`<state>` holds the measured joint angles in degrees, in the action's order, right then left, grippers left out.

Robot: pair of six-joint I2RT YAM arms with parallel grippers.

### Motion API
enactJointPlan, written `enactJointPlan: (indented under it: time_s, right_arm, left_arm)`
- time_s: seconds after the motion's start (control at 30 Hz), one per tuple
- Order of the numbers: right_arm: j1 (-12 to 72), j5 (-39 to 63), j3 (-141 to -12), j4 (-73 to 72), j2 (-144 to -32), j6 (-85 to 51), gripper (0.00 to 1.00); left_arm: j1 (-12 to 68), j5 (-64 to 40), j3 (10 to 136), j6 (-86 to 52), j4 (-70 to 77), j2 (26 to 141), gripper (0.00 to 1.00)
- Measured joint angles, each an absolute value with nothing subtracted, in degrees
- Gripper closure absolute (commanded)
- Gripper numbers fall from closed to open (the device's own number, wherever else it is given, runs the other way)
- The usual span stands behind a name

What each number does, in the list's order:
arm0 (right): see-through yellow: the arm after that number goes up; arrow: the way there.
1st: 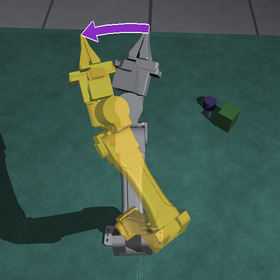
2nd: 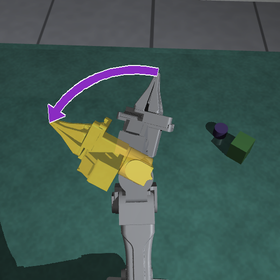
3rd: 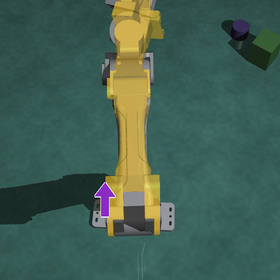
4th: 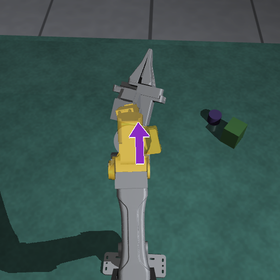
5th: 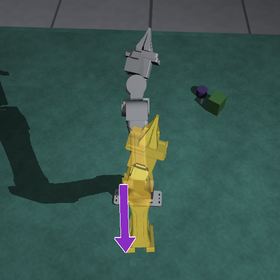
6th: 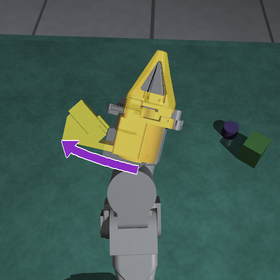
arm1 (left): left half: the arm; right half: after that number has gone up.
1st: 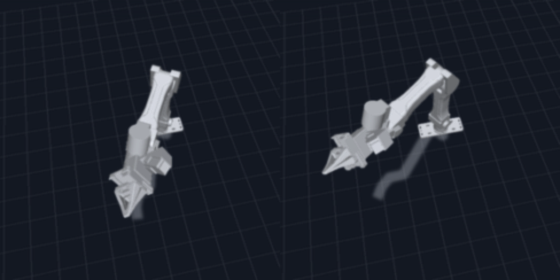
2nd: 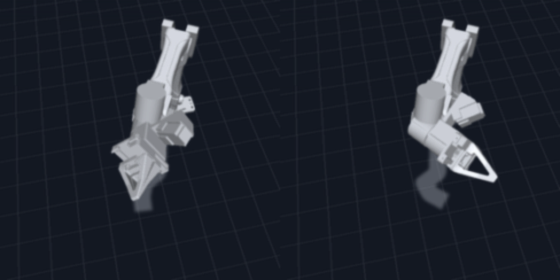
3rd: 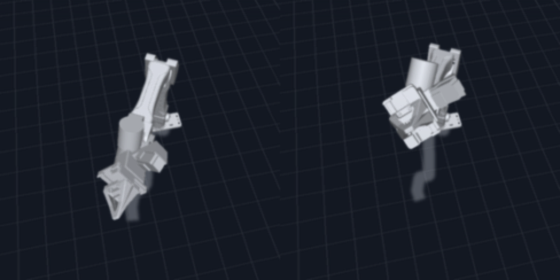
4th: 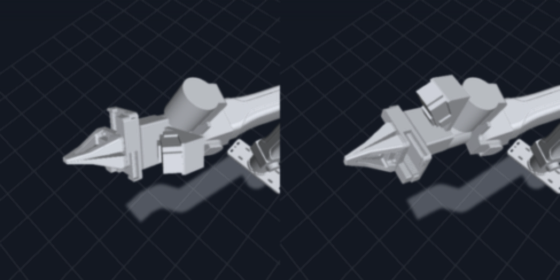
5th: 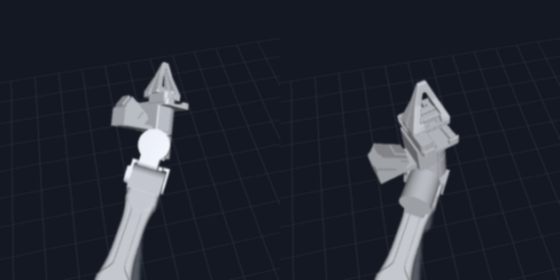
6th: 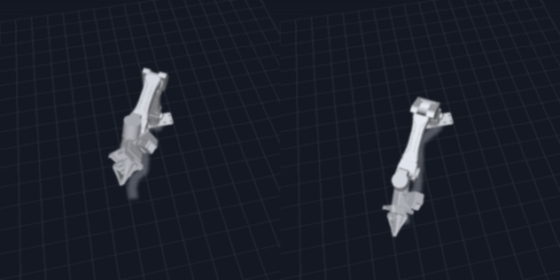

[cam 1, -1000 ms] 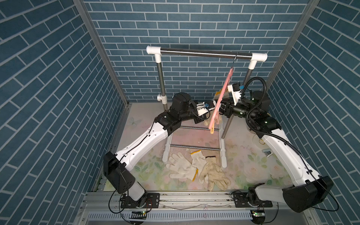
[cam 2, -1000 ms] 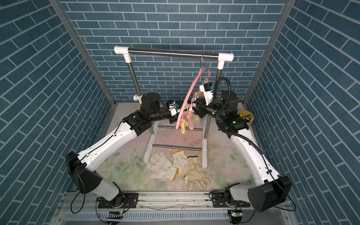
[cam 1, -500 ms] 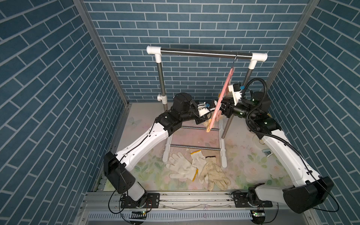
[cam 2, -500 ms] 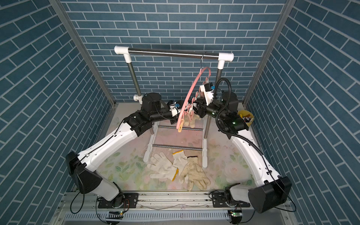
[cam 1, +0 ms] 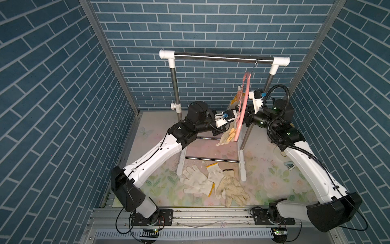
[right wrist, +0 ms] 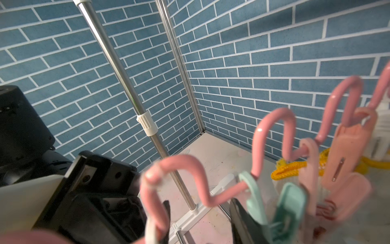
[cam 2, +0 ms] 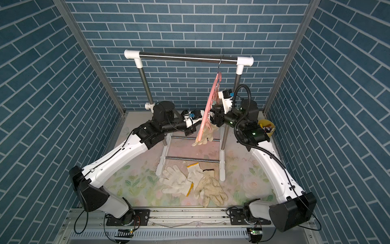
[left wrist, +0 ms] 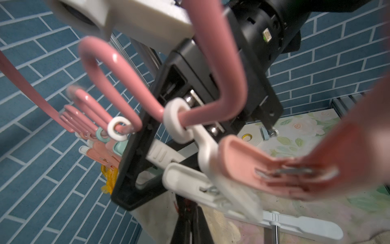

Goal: Clip the gloves onto a hanger to dry
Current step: Clamp the glove onto the hanger.

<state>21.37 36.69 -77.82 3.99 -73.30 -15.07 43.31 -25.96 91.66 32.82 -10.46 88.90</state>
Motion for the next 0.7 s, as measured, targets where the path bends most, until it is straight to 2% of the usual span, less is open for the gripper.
enactJointPlan:
  time_s: [0.13, 0.33, 0.53, 0.7]
  right_arm:
    - [21.32, 35.42, -77.82, 5.37, -72.69, -14.59, 0.37]
    - [21.21, 33.71, -77.84, 8.54, -70.76, -13.76, 0.29]
    - [20.64, 30.81, -77.84, 12.95, -67.07, -12.45, 0.23]
    - [20.36, 27.97, -77.82, 17.06, -63.64, -10.76, 0.2]
  left_arm:
    - [43.44, -23.86, 88.66, 32.69, -7.7, 86.91, 0.69]
    - [43.4, -19.62, 84.73, 32.34, -3.09, 84.29, 0.52]
    - [43.24, -14.2, 82.54, 31.2, -0.8, 83.07, 0.44]
    - [42.85, -8.45, 81.36, 30.28, 0.58, 80.4, 0.48]
